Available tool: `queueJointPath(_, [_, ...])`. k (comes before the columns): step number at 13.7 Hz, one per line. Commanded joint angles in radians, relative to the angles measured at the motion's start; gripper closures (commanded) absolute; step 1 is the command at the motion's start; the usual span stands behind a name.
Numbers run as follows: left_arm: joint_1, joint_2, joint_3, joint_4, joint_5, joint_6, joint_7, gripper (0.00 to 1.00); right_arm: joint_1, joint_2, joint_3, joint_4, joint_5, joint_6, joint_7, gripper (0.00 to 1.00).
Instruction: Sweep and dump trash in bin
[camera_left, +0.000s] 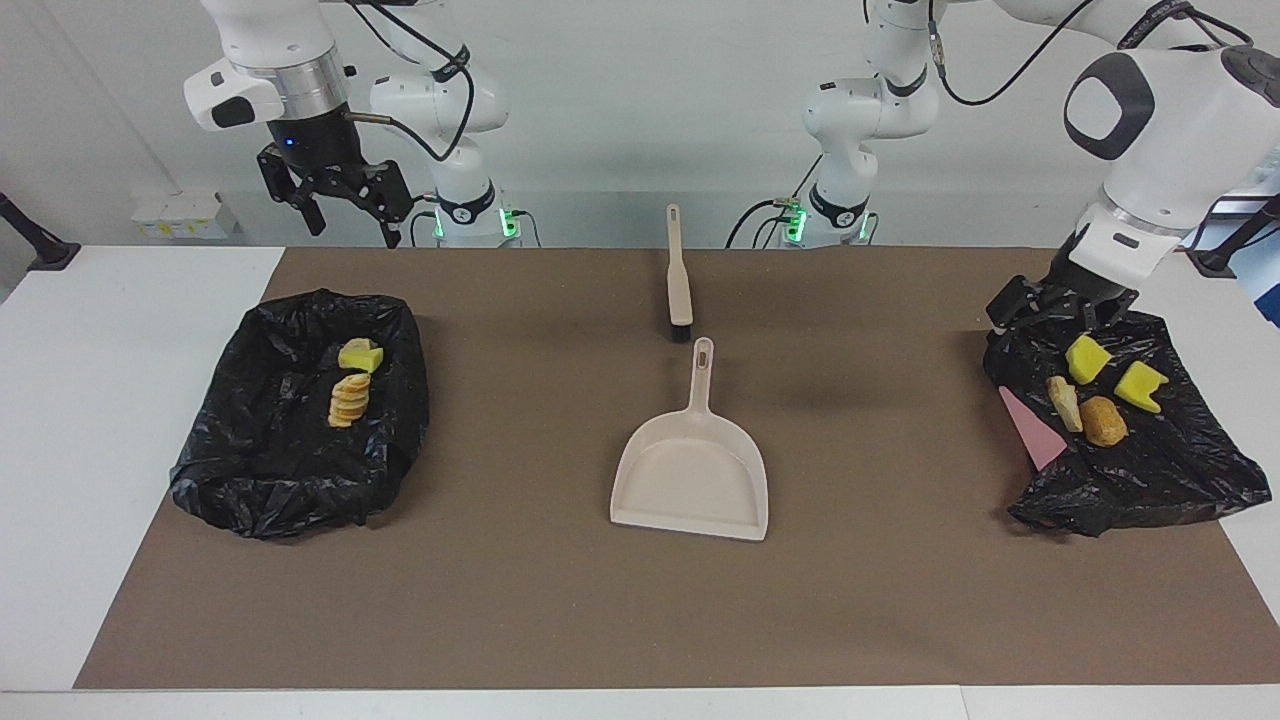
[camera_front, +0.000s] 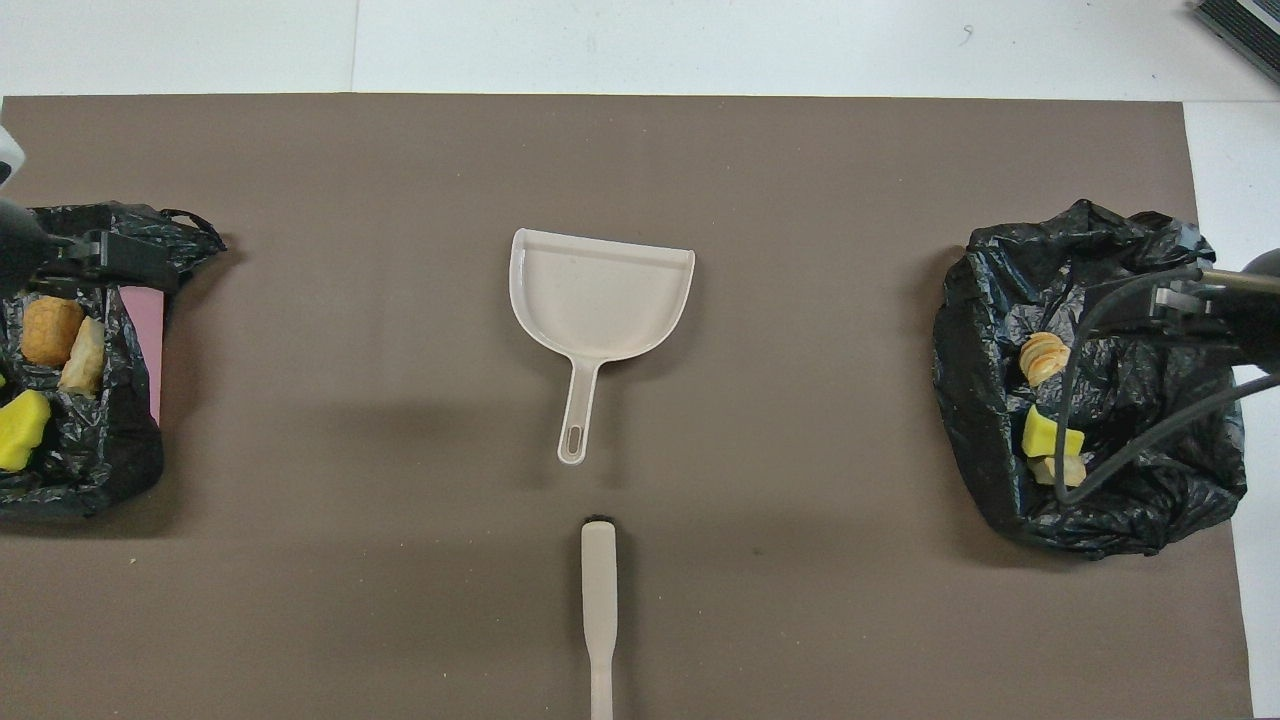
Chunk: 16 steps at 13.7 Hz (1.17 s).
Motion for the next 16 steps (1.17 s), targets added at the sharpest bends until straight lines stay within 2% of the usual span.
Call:
queueJointPath(1, [-0.019,-0.028,0.002,-0.001,0.052,-0.060,0.015,0.00,-0.017,-0.009,-0.001,-0.004,0.022,-0.016,-0.030,0.00])
queueJointPath(8, [-0.017,-0.071,0.000,0.062,0.083,-0.229,0.044,0.00,-0.017,-0.009,-0.001,-0.004,0.022,-0.016,-0.030,0.00])
queueJointPath(11, [-0.014,-0.140,-0.001,-0.022,0.078,-0.183,0.063,0.00,-0.017,-0.009,-0.001,-0.004,0.022,-0.014,-0.030,0.00])
queueJointPath(16, [-0.010,-0.098,0.000,0.057,0.072,-0.238,0.058,0.00,-0.017,-0.009,-0.001,-0.004,0.022,-0.016,-0.030,0.00])
